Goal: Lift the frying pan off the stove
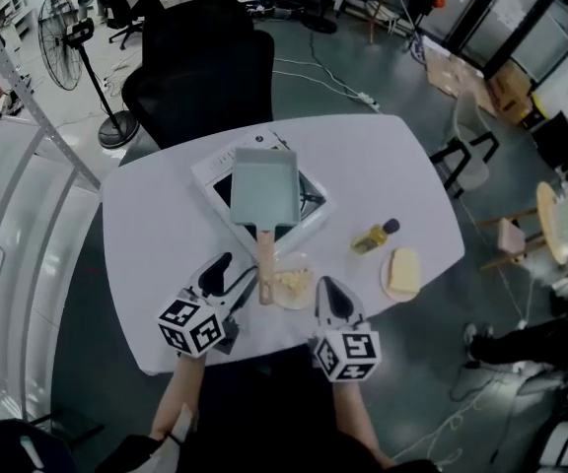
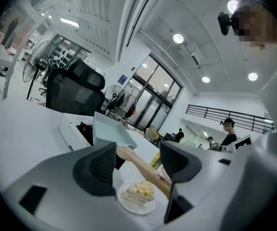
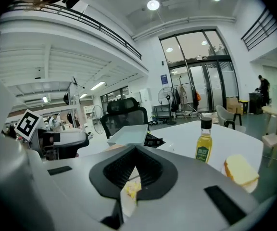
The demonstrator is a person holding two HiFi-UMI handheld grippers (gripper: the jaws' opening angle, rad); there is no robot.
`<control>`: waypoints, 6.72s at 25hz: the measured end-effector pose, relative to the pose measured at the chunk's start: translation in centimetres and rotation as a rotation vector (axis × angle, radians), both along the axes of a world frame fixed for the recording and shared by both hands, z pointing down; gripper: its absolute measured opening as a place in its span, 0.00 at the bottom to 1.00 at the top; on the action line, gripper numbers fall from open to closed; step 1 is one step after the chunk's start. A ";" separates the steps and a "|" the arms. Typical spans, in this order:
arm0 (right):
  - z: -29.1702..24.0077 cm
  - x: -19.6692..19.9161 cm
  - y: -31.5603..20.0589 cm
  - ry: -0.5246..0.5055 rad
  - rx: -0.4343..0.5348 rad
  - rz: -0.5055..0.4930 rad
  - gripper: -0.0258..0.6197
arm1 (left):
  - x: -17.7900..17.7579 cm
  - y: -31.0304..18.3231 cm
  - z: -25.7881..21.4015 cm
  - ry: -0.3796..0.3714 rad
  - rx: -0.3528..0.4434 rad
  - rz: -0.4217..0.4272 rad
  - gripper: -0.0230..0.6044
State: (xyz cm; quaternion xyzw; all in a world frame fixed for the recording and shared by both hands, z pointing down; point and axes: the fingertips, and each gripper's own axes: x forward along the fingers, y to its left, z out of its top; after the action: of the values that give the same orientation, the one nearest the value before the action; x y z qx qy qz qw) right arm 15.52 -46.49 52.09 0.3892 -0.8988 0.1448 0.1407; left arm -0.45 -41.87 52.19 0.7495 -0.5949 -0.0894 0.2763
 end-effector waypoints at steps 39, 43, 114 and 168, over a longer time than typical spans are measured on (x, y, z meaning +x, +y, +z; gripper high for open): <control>3.9 -3.6 -9.0 -0.056 -0.103 -0.491 0.05 | 4.6 -7.0 4.5 0.705 -0.186 0.066 0.49; 4.4 -3.8 -9.3 -0.055 -0.114 -0.494 0.05 | 5.7 -7.3 5.5 0.708 -0.225 0.126 0.49; -1.7 -9.2 -2.9 -0.102 -0.061 -0.504 0.05 | 0.4 -0.7 -3.9 0.460 -0.122 -0.055 0.26; -1.3 -19.5 11.4 -0.012 -0.032 -1.007 0.05 | -4.1 24.2 -2.6 0.554 0.045 -0.737 0.28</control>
State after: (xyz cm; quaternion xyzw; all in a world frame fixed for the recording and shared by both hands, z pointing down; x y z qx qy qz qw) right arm -3.97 -35.12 50.75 -0.0960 -0.9734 0.0749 0.1941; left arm -4.59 -17.69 49.59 0.4417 -0.7233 -0.3916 0.3582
